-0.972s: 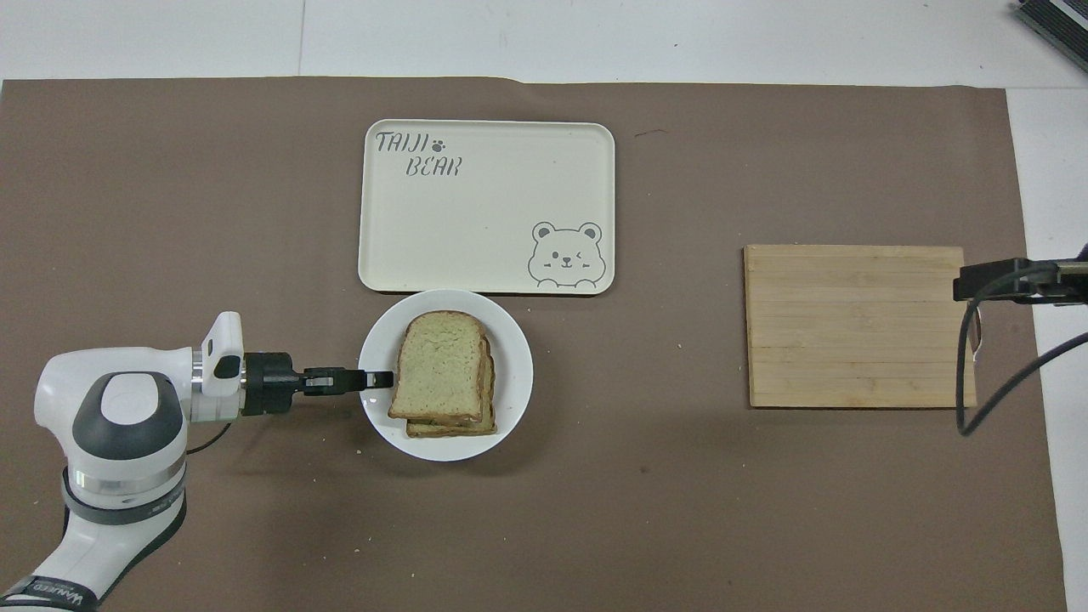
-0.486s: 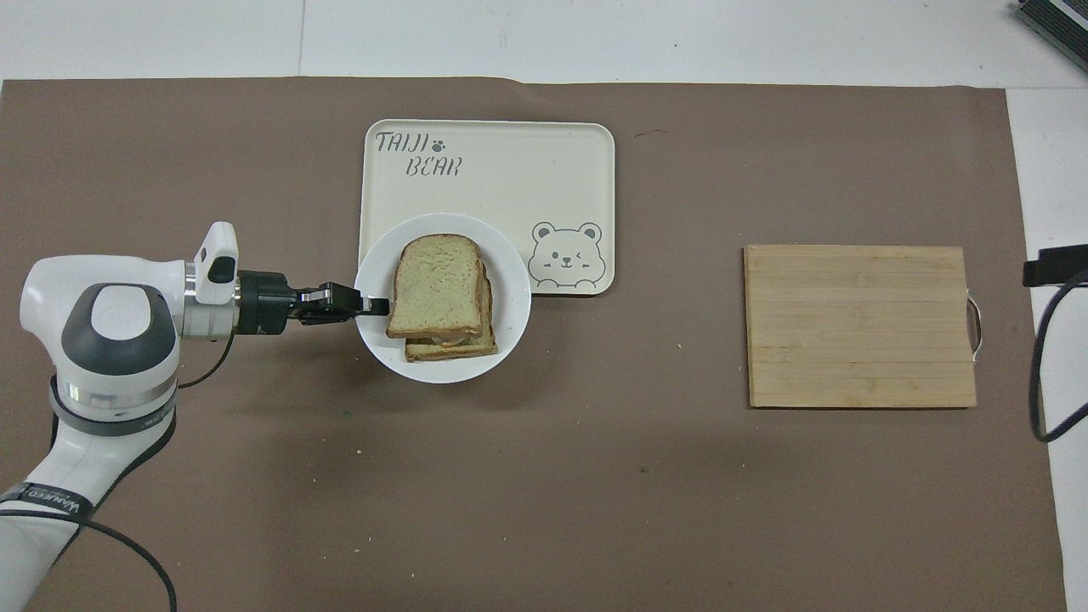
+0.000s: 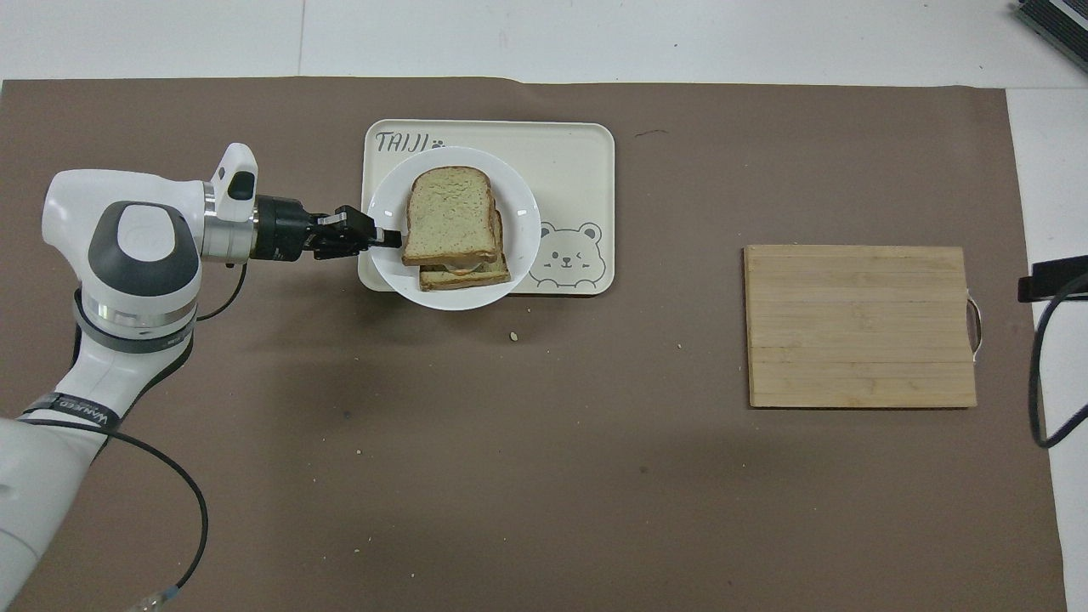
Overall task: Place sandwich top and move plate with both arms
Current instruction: 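Grip the plate rim with the left gripper and push it onto the tray, then open the left gripper and draw it back from the plate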
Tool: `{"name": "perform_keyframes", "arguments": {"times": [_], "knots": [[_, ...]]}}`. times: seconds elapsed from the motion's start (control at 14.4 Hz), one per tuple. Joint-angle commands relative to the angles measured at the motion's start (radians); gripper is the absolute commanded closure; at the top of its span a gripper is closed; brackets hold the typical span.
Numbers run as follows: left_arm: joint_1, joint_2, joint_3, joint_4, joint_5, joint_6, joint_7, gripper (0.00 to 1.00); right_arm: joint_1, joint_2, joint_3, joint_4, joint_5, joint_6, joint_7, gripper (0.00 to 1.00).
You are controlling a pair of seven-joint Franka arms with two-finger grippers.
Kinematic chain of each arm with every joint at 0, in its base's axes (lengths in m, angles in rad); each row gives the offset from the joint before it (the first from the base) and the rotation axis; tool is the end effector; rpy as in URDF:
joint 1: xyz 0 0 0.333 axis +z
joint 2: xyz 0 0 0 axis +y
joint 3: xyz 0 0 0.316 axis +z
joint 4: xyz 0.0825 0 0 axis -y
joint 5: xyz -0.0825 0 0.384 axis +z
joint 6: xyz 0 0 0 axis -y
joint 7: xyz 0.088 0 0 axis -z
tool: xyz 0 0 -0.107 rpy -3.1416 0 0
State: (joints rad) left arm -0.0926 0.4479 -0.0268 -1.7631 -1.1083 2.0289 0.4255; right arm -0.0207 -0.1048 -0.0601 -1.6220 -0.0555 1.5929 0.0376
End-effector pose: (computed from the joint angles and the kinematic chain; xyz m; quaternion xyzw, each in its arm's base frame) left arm 0.6441 -0.1271 0.3237 0.8868 0.0381 -0.0081 0.4605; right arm 0.5216 -0.0500 0.6588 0.9972 -0.0595 0.0372 0.0254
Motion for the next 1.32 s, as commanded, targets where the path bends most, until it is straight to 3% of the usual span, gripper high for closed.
{"name": "perform_keyframes", "arguments": {"times": [0.0,0.21,0.56,0.62,0.69,0.97,1.25], "knots": [[-0.006,0.101,-0.01,0.106,0.015,0.052,-0.022,1.0,-0.015,-0.003,0.005,-0.001,0.003,-0.01,0.01,0.0],[-0.004,0.161,-0.045,0.142,0.016,0.126,-0.021,1.0,-0.013,-0.003,0.0,-0.002,0.003,-0.014,0.007,0.0],[-0.05,0.17,-0.045,0.145,0.015,0.206,-0.021,1.0,0.013,0.008,-0.006,0.007,-0.003,-0.008,-0.019,0.0],[-0.055,0.167,-0.044,0.136,0.016,0.224,-0.027,0.4,0.013,0.008,-0.007,0.01,-0.009,-0.01,-0.021,0.0],[-0.055,0.167,-0.042,0.136,0.018,0.237,-0.033,0.0,0.021,0.01,-0.009,0.011,-0.01,-0.013,-0.03,0.0],[-0.027,0.154,-0.036,0.149,0.053,0.218,-0.034,0.0,0.05,0.016,-0.049,0.011,-0.003,-0.013,-0.041,0.0],[-0.019,0.083,-0.024,0.139,0.145,0.218,-0.069,0.0,0.05,0.011,-0.049,0.01,0.002,-0.014,-0.039,0.0]]}}
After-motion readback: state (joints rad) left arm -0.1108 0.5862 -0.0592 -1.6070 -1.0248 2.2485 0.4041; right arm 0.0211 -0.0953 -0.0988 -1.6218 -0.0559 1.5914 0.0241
